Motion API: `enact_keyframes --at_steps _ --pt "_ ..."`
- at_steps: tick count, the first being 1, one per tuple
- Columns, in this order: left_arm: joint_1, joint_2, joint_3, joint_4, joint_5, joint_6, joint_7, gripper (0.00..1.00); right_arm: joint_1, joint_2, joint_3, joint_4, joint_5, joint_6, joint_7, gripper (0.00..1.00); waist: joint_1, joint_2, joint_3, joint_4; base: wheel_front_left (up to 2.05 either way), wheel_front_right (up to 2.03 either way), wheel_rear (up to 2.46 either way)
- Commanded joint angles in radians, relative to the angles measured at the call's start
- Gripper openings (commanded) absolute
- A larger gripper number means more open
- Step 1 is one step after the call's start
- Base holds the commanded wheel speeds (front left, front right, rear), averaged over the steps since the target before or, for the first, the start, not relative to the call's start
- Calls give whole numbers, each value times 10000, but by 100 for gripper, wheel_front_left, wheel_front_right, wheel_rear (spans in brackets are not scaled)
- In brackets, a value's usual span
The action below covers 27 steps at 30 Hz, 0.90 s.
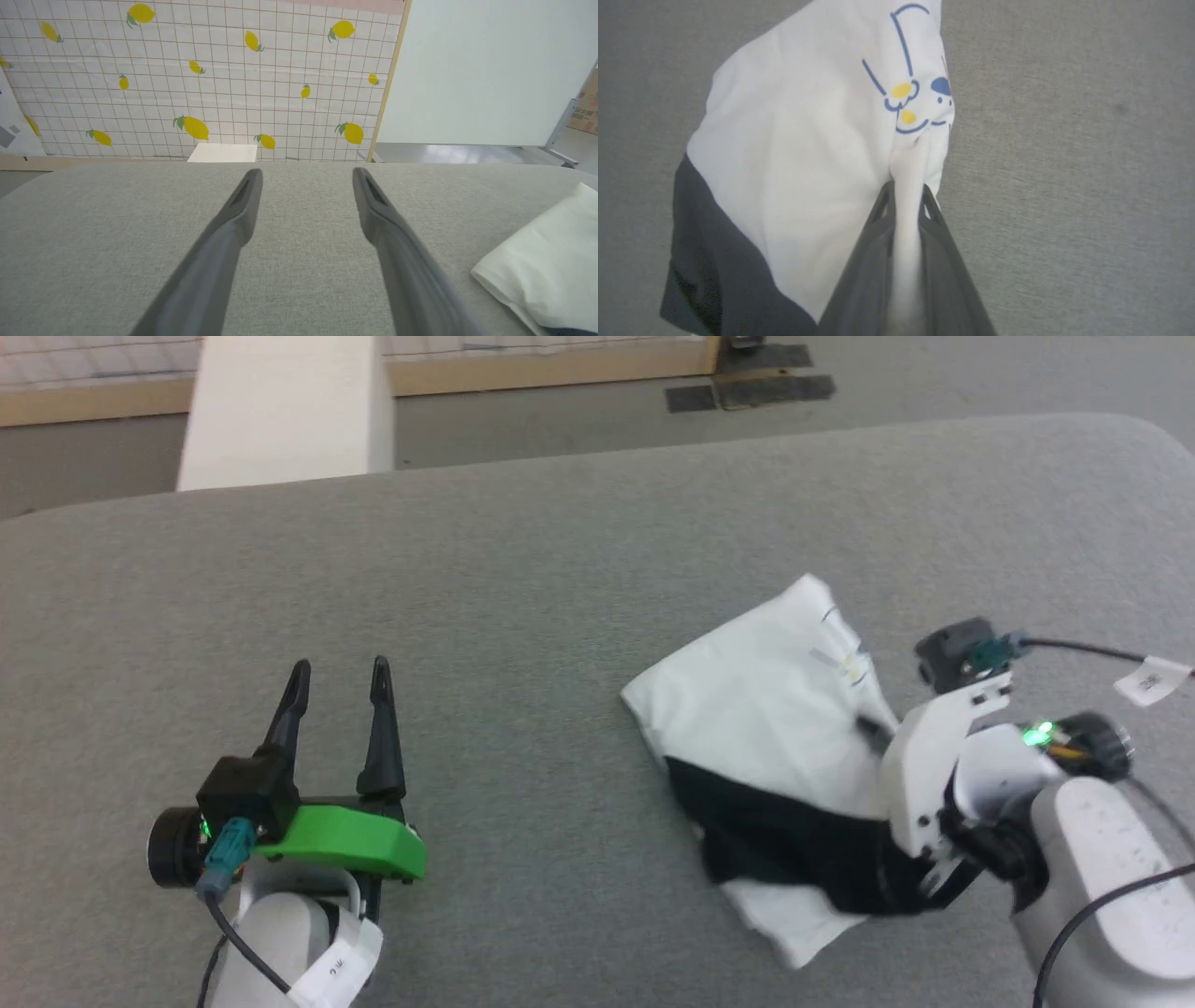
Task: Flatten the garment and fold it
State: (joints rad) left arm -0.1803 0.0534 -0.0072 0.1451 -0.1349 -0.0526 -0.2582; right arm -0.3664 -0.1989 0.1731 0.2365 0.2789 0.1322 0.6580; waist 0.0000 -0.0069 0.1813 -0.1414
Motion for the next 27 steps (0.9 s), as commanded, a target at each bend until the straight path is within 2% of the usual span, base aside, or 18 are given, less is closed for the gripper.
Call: enact_keyframes --at_steps 1,5,6,8,15,20,27 --pt "-237 21 11 -99 210 -23 -36 100 -372 -275 34 -63 -323 -15 -129 0 0 69 539 -869 0 0 0" --pt "-618 99 -88 -264 417 -70 -36 100 -1102 -1023 265 253 -1207 -15 -468 0 0 69 1063 -1648 0 0 0" --pt "-817 151 -154 -331 526 -84 -36 100 -1483 -1250 258 617 -1489 -15 -717 0 0 69 1327 -2020 0 0 0" --pt "-1028 210 -236 -366 627 -106 -36 100 -1856 -1478 213 1062 -1786 -15 -1027 0 0 69 1568 -2321 0 0 0" --pt "-1604 596 -401 -475 961 -133 1 100 -3245 -1774 -105 2950 -2643 -15 -2488 0 0 69 2415 -3170 0 0 0" --pt "-1955 804 -601 -636 1141 -192 283 100 -4115 -1998 -505 4427 -3337 -15 -3686 0 0 69 2886 -3285 0 0 0" --pt "-2186 952 -868 -991 1358 -189 648 100 -5113 -1998 -1905 6212 -4398 -15 -4994 0 0 69 3324 -3054 0 0 0"
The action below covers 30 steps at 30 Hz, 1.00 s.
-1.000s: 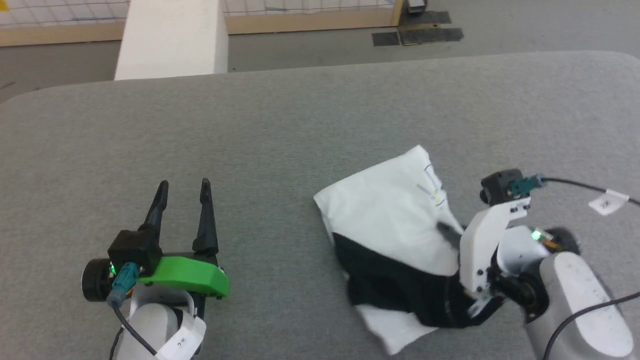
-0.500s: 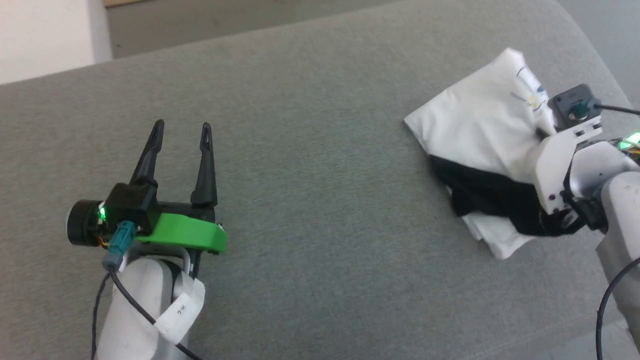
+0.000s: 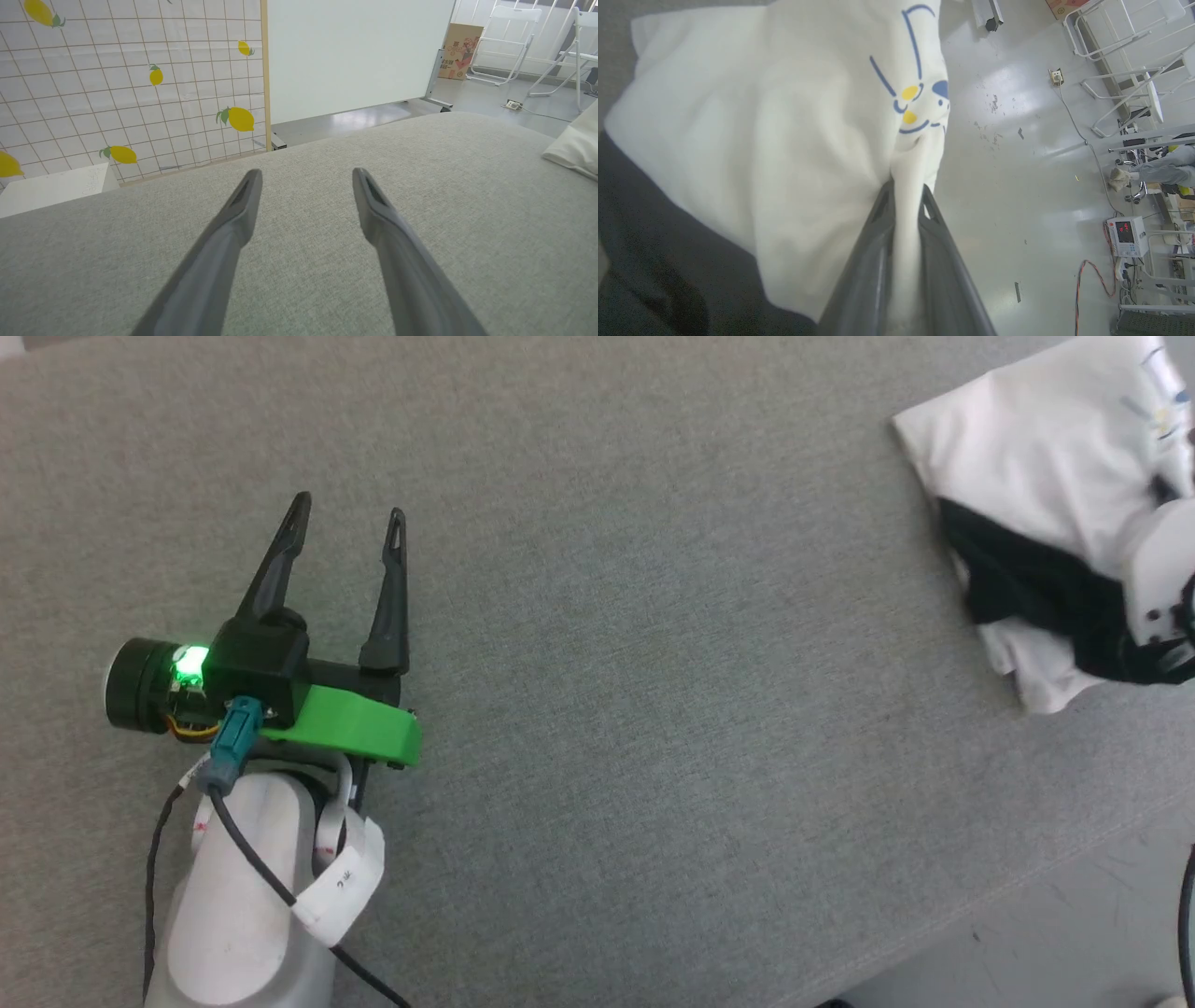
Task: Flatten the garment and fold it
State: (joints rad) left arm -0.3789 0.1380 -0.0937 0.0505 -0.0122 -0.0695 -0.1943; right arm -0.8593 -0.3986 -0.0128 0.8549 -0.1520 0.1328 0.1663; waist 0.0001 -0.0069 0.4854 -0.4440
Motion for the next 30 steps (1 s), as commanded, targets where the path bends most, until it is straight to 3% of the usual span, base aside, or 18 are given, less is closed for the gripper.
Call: enact_keyframes --at_steps 1,5,6,8,13,17,24,30 --pt "-209 125 -19 -86 147 -13 46 100 -276 16 -205 196 -238 -21 -194 0 -1 69 311 12 0 0 0" --pt "-240 224 -13 -179 89 -31 151 100 -581 145 -875 873 -821 -21 -616 0 -1 69 323 176 0 0 0" --pt "-228 236 -17 -171 69 -31 154 100 -627 178 -1044 1032 -955 -21 -713 27 -1 69 285 222 0 0 0" --pt "-182 218 -33 -123 24 -13 118 100 -661 182 -1326 1229 -1230 -21 -946 100 -1 69 152 316 0 0 0" --pt "120 -31 -44 107 -205 158 -159 100 -581 130 -1884 1419 -1821 -21 -1559 100 -1 69 -559 606 0 0 0" --pt "473 -175 104 400 -535 268 -366 100 -463 364 -1979 1387 -1579 -21 -2379 100 -1 69 -1313 836 0 0 0" --pt "1438 -501 320 831 -1273 436 -590 100 358 1061 -1319 985 -367 -21 -3781 100 -1 69 -2817 1394 0 0 0" --pt "1982 -654 401 1160 -1733 457 -655 100 1722 1560 -365 -709 1266 -21 -4194 100 -1 69 -3722 2002 0 0 0"
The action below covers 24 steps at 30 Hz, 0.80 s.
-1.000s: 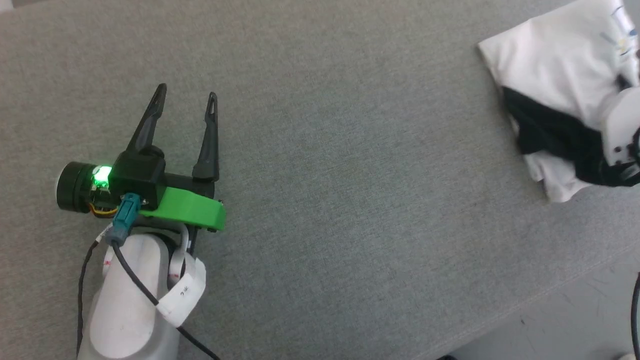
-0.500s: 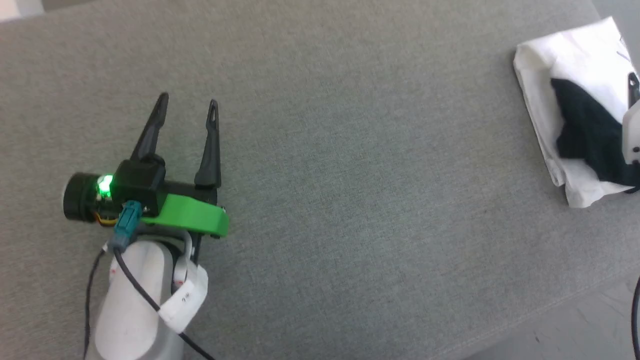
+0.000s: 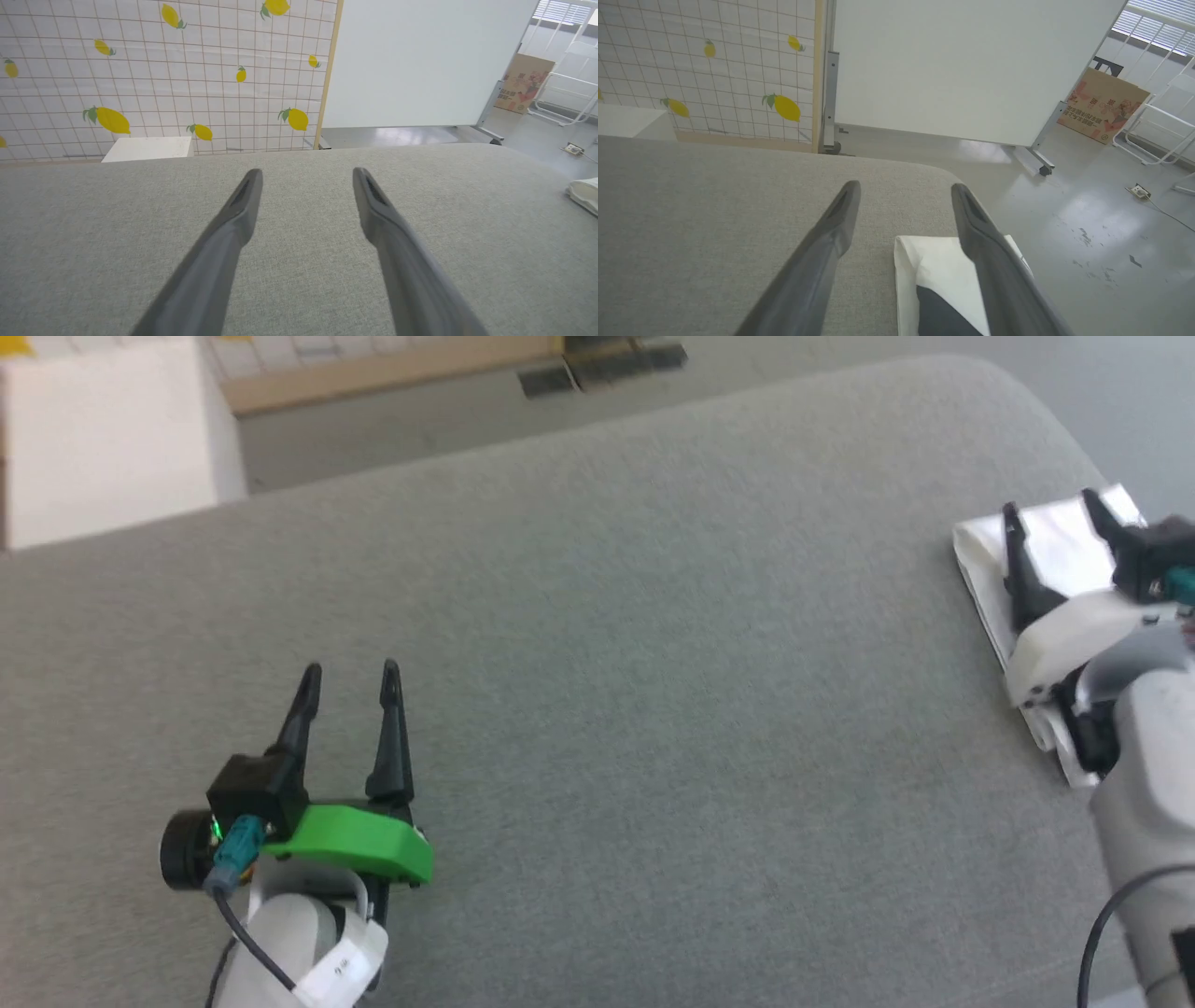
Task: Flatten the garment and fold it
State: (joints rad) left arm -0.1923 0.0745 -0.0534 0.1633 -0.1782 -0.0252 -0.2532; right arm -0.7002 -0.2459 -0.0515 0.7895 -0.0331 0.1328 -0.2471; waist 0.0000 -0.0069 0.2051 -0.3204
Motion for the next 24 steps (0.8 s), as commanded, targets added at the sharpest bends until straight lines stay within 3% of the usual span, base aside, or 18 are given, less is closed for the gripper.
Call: enact_keyframes --at_steps 1,10,11,12,24 --pt "211 -36 -2 91 -103 31 -72 100 482 93 213 -522 401 -21 -83 100 0 69 -1052 856 0 0 0" --pt "762 -161 -108 126 -254 170 -83 100 3385 122 901 -4113 2145 -21 -131 100 0 69 -1616 1640 0 0 0" --pt "812 -172 -119 118 -271 165 -83 100 3699 168 860 -4434 2210 -21 -126 100 0 69 -1658 1743 0 0 0" --pt "1065 -210 -150 111 -349 178 -84 100 4922 571 479 -5534 2131 -21 52 100 0 69 -1836 2146 0 0 0" --pt "1549 -239 -420 69 -399 217 -85 100 6813 1554 -172 -6930 1370 -21 415 100 0 69 -2041 2495 0 0 0"
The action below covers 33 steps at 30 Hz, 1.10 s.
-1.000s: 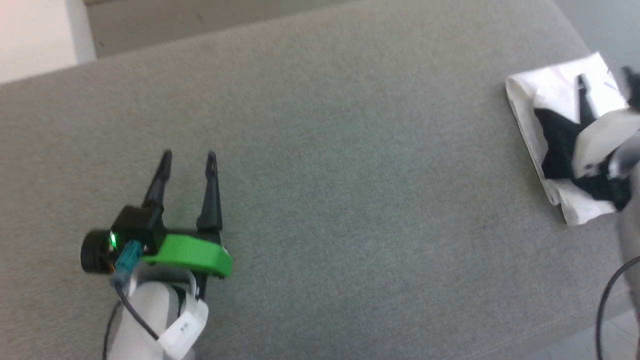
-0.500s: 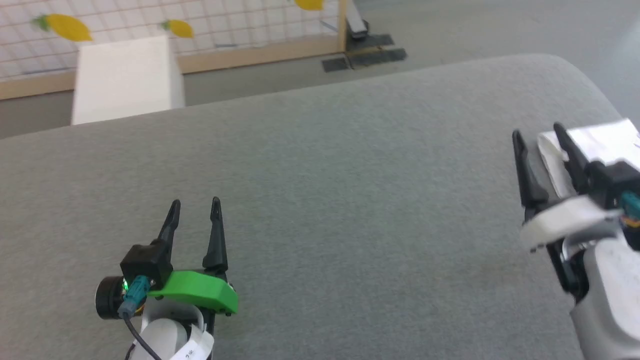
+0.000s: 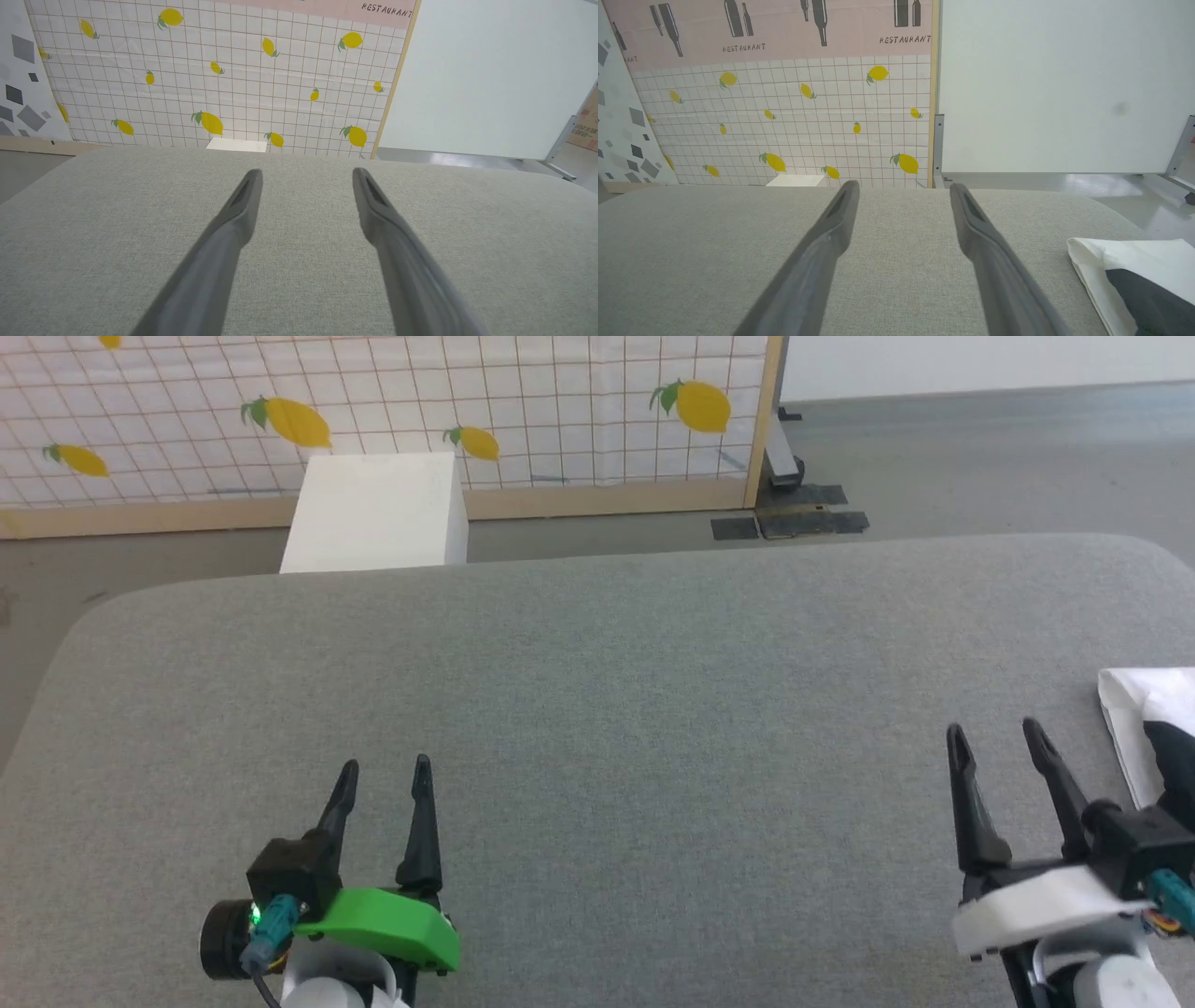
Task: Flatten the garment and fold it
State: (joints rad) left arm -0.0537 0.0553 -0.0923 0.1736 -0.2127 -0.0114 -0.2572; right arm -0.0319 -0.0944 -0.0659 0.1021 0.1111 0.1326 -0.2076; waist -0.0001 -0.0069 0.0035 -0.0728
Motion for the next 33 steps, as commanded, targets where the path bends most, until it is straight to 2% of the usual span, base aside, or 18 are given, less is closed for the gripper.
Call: enact_keyframes --at_steps 1,18,19,33 --pt "188 -48 -60 -45 -77 94 -45 100 211 78 -67 -104 -98 -19 28 100 1 69 -33 23 0 0 0" --pt "401 -50 -238 -202 -289 345 -45 100 807 337 -279 -461 -251 -19 258 100 1 69 -48 10 0 0 0" --pt "303 -10 -220 -187 -221 303 1 0 738 299 -295 -397 -229 0 241 0 1 0 -50 8 0 0 0" --pt "299 -6 -209 -189 -227 301 11 0 735 294 -297 -392 -228 0 243 0 1 0 -46 16 0 0 0"
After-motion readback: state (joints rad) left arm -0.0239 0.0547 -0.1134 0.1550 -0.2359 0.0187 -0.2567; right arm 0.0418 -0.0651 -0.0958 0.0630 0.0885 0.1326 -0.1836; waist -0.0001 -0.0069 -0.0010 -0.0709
